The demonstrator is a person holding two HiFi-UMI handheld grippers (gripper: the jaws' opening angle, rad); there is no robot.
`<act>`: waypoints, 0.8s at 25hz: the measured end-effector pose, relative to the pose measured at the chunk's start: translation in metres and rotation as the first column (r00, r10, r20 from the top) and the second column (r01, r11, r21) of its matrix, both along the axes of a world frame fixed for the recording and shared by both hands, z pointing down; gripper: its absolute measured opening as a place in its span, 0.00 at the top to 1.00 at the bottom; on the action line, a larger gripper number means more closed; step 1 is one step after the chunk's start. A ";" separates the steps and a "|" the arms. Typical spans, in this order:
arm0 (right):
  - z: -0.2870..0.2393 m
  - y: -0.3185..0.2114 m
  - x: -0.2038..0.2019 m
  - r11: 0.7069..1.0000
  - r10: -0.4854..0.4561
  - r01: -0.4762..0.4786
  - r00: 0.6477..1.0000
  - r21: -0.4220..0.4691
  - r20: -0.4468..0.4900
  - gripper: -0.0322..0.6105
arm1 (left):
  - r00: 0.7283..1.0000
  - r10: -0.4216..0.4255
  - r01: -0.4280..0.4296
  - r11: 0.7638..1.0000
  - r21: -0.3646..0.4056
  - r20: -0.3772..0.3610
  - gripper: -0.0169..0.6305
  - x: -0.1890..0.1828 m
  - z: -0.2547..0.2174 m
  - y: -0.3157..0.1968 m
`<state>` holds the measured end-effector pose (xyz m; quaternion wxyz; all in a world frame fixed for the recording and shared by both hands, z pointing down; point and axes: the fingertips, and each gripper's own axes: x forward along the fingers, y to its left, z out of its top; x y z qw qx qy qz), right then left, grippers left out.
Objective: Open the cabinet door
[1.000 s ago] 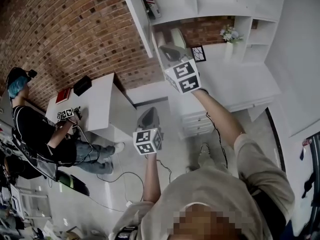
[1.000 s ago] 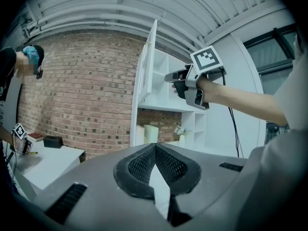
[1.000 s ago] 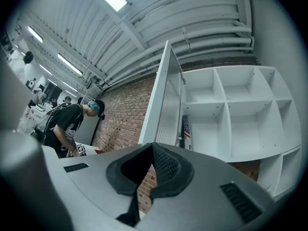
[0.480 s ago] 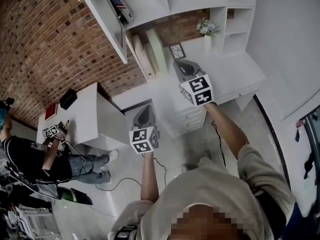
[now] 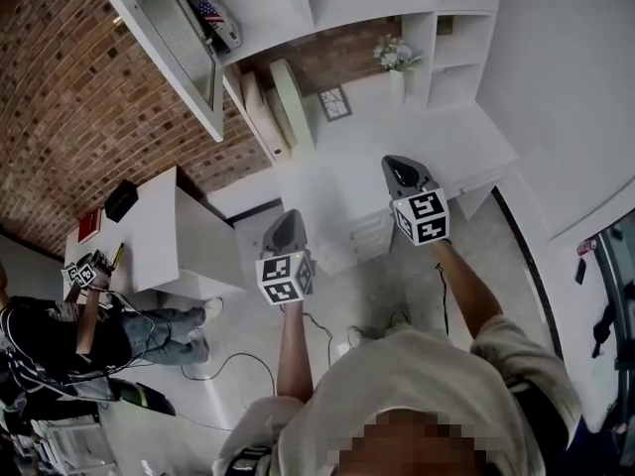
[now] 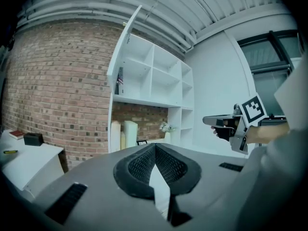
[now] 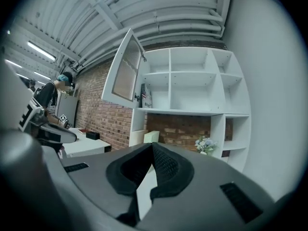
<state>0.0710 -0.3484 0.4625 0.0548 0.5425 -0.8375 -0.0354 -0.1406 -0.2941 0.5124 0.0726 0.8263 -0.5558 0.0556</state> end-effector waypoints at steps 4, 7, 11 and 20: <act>0.017 0.004 0.023 0.999 0.023 -0.023 1.000 -0.024 -0.002 0.93 | 1.000 -0.013 0.013 1.000 -0.009 0.002 0.93 0.011 0.004 -0.005; 0.027 0.006 0.033 0.999 0.031 -0.032 0.999 -0.037 -0.008 0.93 | 1.000 -0.026 0.026 1.000 -0.013 -0.004 0.93 0.013 0.006 -0.009; 0.037 0.004 0.039 0.998 0.033 -0.033 0.999 -0.049 0.000 0.93 | 0.999 -0.046 0.046 0.999 -0.016 -0.007 0.93 0.014 0.011 -0.013; 0.043 -0.005 0.040 0.998 0.007 -0.007 1.000 -0.059 0.002 0.93 | 0.997 -0.071 0.071 0.997 -0.029 -0.012 0.93 0.016 0.014 -0.021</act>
